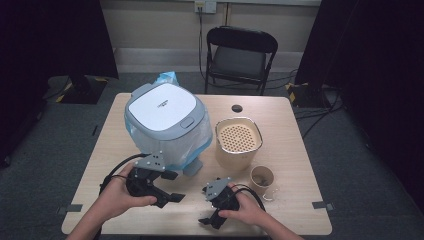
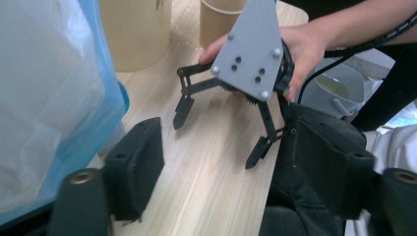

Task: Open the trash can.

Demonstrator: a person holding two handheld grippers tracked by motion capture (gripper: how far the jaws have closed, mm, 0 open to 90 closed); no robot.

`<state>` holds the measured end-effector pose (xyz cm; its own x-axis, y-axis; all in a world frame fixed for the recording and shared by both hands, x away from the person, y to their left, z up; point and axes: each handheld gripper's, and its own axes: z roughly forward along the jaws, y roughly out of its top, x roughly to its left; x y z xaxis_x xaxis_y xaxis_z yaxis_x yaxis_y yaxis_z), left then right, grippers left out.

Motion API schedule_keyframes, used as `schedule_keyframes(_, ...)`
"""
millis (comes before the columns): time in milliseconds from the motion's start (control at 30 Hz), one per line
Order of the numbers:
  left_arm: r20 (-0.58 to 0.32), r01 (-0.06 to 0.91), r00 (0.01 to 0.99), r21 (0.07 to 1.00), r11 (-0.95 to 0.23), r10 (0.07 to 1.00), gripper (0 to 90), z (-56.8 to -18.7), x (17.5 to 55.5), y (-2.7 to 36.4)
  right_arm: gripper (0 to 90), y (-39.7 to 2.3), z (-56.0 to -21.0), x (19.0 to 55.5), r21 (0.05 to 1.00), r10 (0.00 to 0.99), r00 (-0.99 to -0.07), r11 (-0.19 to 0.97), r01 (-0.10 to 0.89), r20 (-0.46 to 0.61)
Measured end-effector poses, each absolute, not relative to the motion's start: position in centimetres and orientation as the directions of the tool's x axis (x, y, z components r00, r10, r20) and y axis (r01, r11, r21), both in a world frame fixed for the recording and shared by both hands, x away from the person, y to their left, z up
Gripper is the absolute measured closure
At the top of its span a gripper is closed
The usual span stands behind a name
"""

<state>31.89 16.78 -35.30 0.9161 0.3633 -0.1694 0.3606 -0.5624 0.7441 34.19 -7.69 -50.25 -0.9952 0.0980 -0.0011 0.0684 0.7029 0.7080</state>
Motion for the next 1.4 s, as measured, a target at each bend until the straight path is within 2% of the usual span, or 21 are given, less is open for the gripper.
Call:
schedule_keyframes(433,-0.181,0.381,0.908,0.730,-0.568,0.377,39.0,-33.3,32.8,15.6,0.0,-7.7,-50.2,34.2,0.708,0.098,-0.995,0.703,0.069,-0.001)
schedule_keyframes(500,-0.190,0.390,0.904,0.733,-0.557,0.383,44.1,-32.8,33.0,15.6,0.0,-7.7,-50.2,34.2,0.709,0.097,-0.995,0.702,0.064,-0.006)
schedule_keyframes(800,-0.200,0.410,0.895,0.720,-0.560,0.398,54.0,-31.5,33.3,15.8,0.0,-7.7,-50.2,34.2,0.704,0.100,-0.995,0.706,0.075,0.006)
schedule_keyframes(1133,-0.148,0.375,0.901,0.736,-0.563,0.407,57.9,-29.5,33.6,15.4,0.0,-7.7,-50.2,34.2,0.705,0.099,-0.995,0.706,0.073,0.004)
schedule_keyframes(1400,-0.156,0.389,0.889,0.753,-0.531,0.430,59.1,-27.8,34.0,15.0,0.0,-7.7,-50.2,34.2,0.704,0.099,-0.995,0.706,0.075,0.006)
